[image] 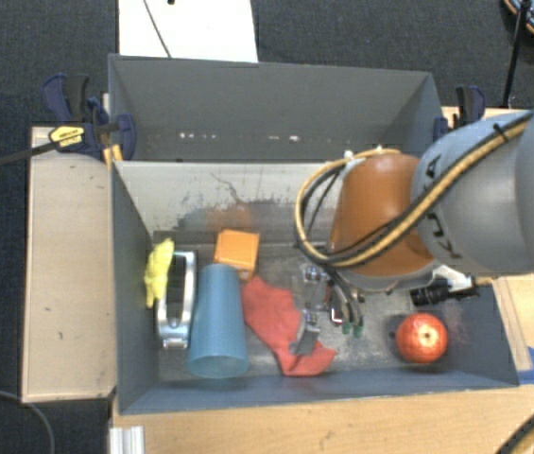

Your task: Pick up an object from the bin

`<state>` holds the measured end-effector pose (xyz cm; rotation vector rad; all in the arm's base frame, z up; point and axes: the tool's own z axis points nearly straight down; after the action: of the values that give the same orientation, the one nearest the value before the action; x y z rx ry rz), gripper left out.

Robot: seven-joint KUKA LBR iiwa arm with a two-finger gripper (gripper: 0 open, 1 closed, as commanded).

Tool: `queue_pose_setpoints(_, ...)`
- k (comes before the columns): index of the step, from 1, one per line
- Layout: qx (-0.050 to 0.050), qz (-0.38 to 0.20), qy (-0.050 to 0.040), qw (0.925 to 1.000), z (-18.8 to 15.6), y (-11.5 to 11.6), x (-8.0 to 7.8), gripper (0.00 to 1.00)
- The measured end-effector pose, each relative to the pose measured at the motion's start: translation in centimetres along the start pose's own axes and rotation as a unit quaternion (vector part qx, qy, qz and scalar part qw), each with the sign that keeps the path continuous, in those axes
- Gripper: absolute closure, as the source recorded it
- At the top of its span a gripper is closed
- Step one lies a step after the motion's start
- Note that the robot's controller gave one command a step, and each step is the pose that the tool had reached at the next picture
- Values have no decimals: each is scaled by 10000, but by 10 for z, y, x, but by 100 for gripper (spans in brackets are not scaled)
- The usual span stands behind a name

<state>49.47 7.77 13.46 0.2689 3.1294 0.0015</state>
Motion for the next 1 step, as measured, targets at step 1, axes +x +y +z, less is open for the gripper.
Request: queue_pose_setpoints(1,-3,-168,-11,9999,53,28,8,0)
